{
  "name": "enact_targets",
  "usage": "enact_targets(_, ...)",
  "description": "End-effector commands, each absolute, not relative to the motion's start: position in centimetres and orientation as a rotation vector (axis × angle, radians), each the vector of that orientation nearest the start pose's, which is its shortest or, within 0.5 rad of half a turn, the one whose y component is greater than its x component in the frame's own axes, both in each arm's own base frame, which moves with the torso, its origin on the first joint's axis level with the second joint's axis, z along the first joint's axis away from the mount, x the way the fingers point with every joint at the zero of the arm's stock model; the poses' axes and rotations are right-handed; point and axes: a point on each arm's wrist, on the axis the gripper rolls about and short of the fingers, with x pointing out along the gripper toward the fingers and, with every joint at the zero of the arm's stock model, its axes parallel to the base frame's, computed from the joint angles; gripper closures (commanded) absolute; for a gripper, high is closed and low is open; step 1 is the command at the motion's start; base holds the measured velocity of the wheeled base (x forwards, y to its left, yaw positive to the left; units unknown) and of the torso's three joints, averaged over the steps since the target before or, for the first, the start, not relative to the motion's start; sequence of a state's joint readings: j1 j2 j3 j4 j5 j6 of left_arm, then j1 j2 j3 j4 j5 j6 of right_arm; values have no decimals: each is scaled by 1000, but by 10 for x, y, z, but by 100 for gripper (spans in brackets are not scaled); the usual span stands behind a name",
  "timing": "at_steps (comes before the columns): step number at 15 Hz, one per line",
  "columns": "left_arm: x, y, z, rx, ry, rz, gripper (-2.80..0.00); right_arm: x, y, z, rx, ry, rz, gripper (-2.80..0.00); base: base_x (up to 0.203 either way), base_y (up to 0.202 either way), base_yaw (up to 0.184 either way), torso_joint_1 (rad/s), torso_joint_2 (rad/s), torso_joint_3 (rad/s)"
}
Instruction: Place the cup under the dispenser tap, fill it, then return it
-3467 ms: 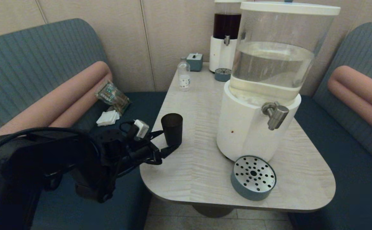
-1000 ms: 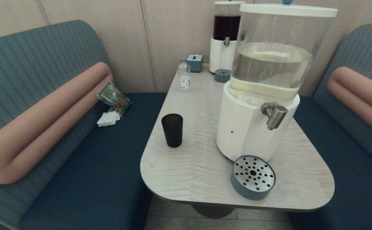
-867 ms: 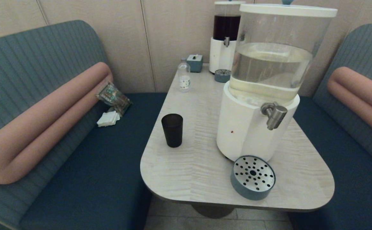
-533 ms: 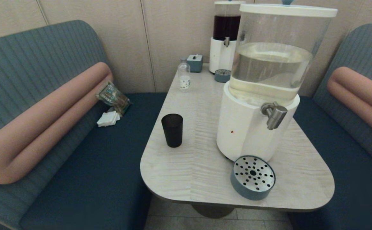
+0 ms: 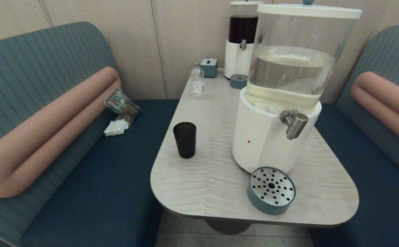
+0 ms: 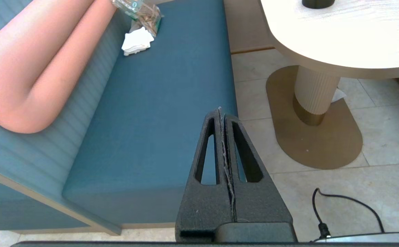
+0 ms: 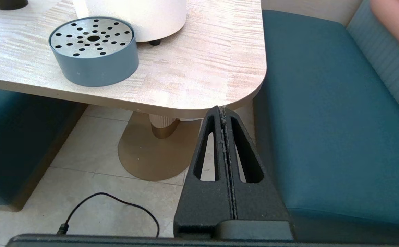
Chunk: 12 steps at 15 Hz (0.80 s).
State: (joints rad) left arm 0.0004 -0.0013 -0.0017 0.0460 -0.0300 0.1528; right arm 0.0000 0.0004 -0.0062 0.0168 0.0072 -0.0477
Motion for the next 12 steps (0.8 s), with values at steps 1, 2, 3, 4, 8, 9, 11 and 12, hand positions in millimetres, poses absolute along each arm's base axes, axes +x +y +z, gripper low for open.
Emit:
enact_targets(1, -23, -1, 71, 153, 42, -34, 0, -23, 0, 76, -55, 8, 8, 0, 0, 0, 0, 0, 0, 0)
enact_targets(2, -23, -1, 71, 153, 42, -34, 0, -23, 0, 75, -45, 11, 8, 0, 0, 0, 0, 0, 0, 0)
enact_targets(3, -23, -1, 71, 153, 42, -34, 0, -23, 0, 75, -46, 10, 8, 0, 0, 0, 0, 0, 0, 0)
enact_targets(4, -23, -1, 71, 153, 42, -34, 0, -23, 0, 75, -46, 9, 8, 0, 0, 0, 0, 0, 0, 0)
enact_targets(8, -23, -1, 71, 153, 42, -34, 0, -23, 0, 75, -48, 10, 6, 0, 0, 0, 0, 0, 0, 0)
enact_targets(9, -23, -1, 71, 153, 42, -34, 0, -23, 0, 75, -45, 9, 7, 0, 0, 0, 0, 0, 0, 0)
enact_targets(11, -23, -1, 71, 153, 42, -34, 0, -23, 0, 75, -46, 9, 8, 0, 0, 0, 0, 0, 0, 0)
enact_targets(12, -23, -1, 71, 153, 42, -34, 0, -23, 0, 75, -46, 9, 8, 0, 0, 0, 0, 0, 0, 0)
